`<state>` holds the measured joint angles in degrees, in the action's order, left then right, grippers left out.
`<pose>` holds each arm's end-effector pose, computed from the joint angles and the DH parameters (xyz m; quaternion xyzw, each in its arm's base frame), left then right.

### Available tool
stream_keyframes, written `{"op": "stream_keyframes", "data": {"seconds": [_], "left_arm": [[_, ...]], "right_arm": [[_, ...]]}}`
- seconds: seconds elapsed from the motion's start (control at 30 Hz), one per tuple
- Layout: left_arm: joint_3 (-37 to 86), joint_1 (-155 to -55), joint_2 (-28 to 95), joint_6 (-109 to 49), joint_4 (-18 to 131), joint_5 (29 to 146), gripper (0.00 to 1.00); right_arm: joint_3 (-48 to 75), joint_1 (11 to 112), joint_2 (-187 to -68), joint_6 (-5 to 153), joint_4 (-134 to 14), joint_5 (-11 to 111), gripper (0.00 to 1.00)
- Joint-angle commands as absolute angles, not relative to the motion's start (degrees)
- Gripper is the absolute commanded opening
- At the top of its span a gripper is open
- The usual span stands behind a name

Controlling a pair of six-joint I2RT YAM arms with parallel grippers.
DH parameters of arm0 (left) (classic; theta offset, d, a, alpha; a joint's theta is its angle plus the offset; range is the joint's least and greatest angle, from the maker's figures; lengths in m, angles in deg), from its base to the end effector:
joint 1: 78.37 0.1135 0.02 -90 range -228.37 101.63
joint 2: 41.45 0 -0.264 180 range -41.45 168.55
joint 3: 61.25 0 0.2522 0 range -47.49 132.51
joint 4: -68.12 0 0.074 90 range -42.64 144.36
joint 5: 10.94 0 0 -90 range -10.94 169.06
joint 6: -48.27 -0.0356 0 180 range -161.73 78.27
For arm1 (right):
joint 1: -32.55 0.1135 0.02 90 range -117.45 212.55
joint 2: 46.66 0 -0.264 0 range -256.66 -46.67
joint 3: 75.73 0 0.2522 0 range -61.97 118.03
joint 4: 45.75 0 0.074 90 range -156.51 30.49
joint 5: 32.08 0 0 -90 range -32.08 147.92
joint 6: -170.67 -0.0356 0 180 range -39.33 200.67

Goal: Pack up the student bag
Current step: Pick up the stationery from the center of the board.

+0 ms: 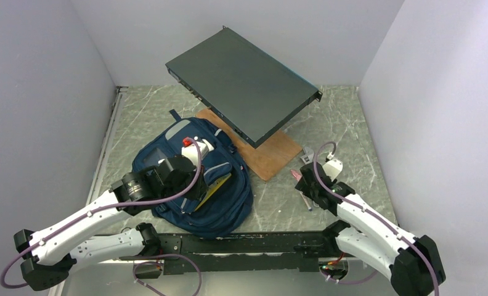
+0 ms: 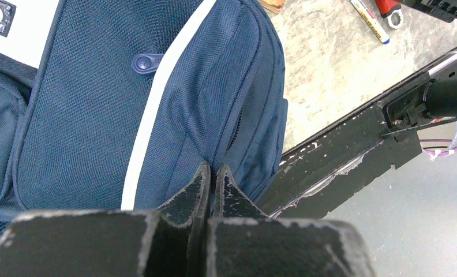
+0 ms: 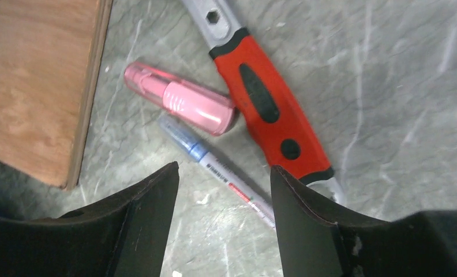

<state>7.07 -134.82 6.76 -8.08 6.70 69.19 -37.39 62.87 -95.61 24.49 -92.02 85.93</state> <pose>0.0951 -0.1323 0.3250 0.1447 0.8968 -0.2353 0.3456 0.1398 0.0624 0.1779 0.2753 0.8910 0.0205 0.3604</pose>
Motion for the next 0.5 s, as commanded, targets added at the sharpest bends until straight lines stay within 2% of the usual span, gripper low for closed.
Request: {"op": "stream_keyframes", "data": {"seconds": [0.0, 0.2, 0.3, 0.47], "left_arm": [[10.2, -135.4, 6.1, -6.8, 12.3, 73.2, 0.0], [10.3, -135.4, 6.5, -6.9, 12.3, 73.6, 0.0], [10.5, -135.4, 6.6, -6.8, 11.8, 73.6, 0.0], [9.6, -135.4, 6.0, -6.2, 12.2, 73.7, 0.0]], "right_arm": [[-38.9, 62.4, -97.1, 25.8, -87.3, 77.4, 0.61], [-41.9, 63.0, -101.4, 25.3, -84.1, 71.6, 0.6], [-42.8, 64.7, -103.2, 25.4, -81.9, 70.8, 0.49], [-40.6, 70.4, -107.5, 23.2, -84.0, 75.8, 0.4]]}}
